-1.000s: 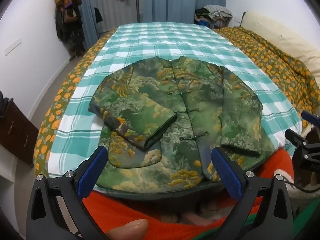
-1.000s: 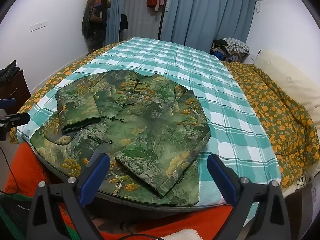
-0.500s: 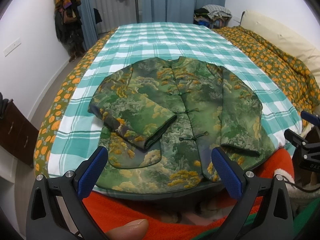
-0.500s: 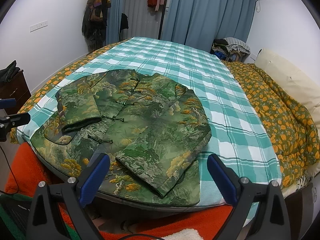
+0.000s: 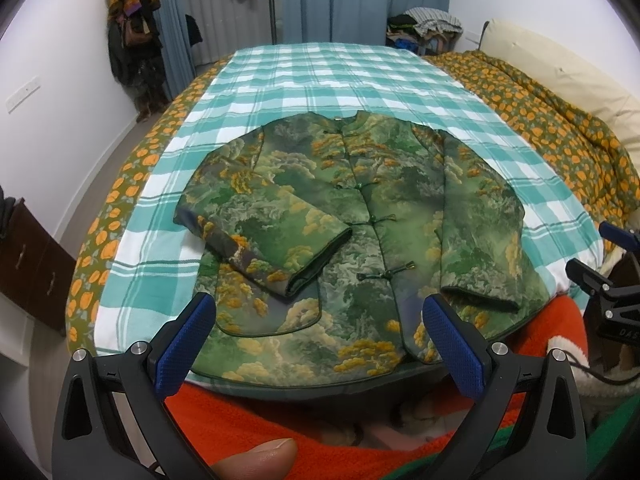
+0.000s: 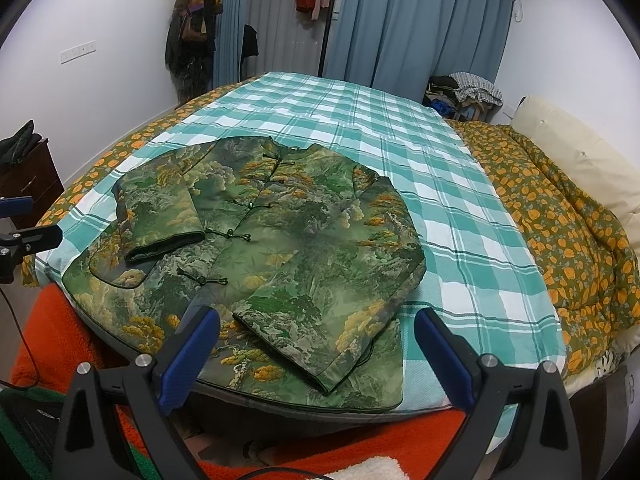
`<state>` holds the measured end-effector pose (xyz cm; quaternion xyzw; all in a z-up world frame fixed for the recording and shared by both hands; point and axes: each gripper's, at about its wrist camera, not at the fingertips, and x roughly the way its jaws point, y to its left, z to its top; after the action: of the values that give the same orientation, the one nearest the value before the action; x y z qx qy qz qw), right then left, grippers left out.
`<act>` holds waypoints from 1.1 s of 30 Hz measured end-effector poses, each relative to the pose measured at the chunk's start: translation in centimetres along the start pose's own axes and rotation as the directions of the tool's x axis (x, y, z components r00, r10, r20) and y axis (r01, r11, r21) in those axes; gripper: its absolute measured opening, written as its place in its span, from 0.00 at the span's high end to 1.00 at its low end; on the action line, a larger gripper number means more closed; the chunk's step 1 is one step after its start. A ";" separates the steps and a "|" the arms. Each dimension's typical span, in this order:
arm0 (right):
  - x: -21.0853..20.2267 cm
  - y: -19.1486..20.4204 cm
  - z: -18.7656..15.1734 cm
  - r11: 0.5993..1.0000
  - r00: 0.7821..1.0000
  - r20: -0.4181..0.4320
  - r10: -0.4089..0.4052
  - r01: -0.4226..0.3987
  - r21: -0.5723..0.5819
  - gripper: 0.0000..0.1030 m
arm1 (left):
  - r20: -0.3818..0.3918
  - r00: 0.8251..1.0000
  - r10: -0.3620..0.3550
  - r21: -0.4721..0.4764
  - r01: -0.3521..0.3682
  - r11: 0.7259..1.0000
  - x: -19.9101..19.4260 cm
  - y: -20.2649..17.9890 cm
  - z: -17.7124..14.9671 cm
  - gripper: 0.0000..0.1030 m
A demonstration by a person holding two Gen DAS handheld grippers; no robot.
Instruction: Fold large clothes
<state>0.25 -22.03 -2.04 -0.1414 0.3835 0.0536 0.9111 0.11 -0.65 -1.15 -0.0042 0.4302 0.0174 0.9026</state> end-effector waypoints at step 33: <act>0.4 0.2 -0.1 1.000 1.000 -0.010 0.010 -0.010 0.003 0.04 | -0.006 1.000 -0.001 0.002 0.001 1.000 0.2 -0.5 -0.3 0.00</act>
<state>0.45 -21.91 -2.47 -0.1385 0.3890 0.0571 0.9090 0.07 -1.17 -1.51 -0.0038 0.4328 0.0165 0.9013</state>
